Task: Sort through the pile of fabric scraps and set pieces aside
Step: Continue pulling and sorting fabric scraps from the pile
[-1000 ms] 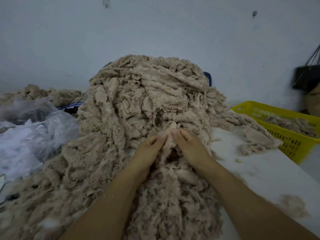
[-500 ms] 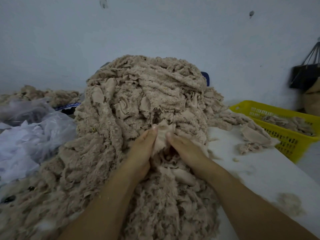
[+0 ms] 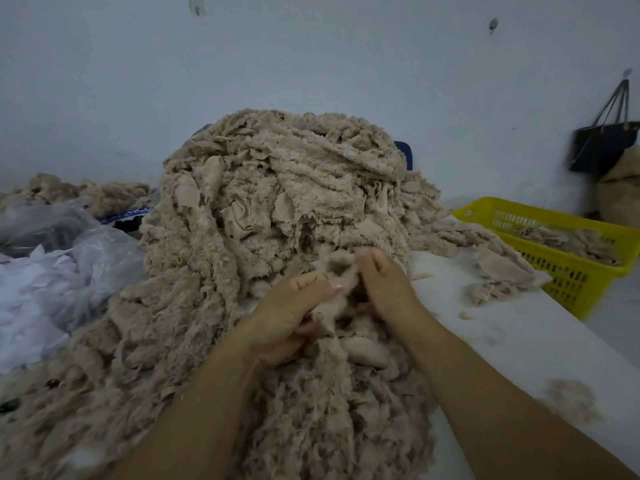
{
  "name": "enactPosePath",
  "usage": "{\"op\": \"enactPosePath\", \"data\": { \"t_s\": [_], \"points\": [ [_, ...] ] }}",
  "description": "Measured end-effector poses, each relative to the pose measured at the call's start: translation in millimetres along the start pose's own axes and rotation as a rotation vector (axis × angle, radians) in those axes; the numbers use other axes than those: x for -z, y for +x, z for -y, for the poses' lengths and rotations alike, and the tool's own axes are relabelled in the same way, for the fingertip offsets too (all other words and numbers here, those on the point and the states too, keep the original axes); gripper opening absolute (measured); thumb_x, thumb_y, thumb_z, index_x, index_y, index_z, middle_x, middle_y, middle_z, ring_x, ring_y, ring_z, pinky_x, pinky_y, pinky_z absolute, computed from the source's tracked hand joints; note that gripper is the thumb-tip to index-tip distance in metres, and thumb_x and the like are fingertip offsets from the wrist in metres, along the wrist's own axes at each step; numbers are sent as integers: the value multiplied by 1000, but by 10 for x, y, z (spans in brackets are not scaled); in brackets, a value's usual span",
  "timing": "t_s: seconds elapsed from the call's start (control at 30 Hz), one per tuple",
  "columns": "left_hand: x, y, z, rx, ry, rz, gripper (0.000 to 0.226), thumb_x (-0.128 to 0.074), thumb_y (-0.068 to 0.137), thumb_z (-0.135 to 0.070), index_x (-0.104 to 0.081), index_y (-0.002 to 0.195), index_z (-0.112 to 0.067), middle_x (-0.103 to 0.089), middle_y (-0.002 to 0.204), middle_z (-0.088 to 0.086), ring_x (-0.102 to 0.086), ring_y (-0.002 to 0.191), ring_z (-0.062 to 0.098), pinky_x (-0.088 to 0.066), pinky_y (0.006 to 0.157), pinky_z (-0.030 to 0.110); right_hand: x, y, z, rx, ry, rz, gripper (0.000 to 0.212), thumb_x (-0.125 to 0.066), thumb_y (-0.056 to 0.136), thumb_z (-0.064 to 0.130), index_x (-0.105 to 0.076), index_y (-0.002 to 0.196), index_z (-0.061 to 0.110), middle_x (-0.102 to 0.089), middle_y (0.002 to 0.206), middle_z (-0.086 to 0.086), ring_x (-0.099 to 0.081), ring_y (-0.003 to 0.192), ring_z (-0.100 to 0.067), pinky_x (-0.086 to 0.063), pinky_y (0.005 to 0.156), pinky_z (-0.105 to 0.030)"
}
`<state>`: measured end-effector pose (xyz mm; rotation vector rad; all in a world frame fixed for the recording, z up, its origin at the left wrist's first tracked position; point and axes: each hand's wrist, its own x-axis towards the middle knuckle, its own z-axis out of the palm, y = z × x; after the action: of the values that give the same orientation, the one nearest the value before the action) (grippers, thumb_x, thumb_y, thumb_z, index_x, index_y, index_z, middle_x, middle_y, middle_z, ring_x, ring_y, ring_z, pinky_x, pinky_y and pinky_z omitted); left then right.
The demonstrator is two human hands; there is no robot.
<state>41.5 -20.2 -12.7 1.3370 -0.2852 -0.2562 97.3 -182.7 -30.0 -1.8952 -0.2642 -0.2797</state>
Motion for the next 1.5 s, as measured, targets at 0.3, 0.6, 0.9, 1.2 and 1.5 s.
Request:
{"op": "enactPosePath", "data": {
  "t_s": [0.3, 0.6, 0.9, 1.2, 1.5],
  "points": [
    [307, 154, 93, 73, 296, -721, 25, -61, 98, -30, -62, 77, -16, -68, 74, 5, -60, 60, 16, -47, 55, 26, -72, -161, 189, 183, 92, 56, 36, -52, 99, 27, -45, 64, 29, -51, 60, 14, -43, 50, 1, -37, 48, -12],
    [184, 164, 37, 168, 35, -360, 25, -62, 93, -33, -69, 105, -12, -74, 75, -12, -71, 70, -2, -54, 58, 14, -372, -315, 199, 446, -155, 458, 32, -45, 89, 50, -46, 68, 25, -52, 68, -1, -48, 59, -22, -41, 54, -37],
    [193, 210, 81, 96, -264, -431, 31, -56, 101, -28, -72, 118, -9, -74, 108, 16, -74, 87, 25, -60, 63, 31, -233, -149, 20, 53, 120, 251, 23, -46, 99, 51, -55, 87, 34, -64, 80, 6, -65, 63, -4, -50, 57, -21],
    [284, 278, 53, 40, -484, -608, 28, -42, 107, -26, -65, 113, -12, -75, 89, 9, -72, 76, 21, -56, 53, 30, -141, -86, -35, 71, -170, 284, 49, -49, 98, 53, -34, 64, 22, -35, 48, 13, -34, 42, -2, -28, 43, -17],
    [305, 215, -41, 97, -793, -498, 42, -42, 106, -33, -67, 97, -1, -72, 79, 27, -72, 61, 33, -57, 51, 43, -142, -156, -31, 118, -136, 483, 58, -49, 90, 69, -31, 51, 29, -30, 44, 14, -30, 41, -3, -28, 45, -16]
  ]
}}
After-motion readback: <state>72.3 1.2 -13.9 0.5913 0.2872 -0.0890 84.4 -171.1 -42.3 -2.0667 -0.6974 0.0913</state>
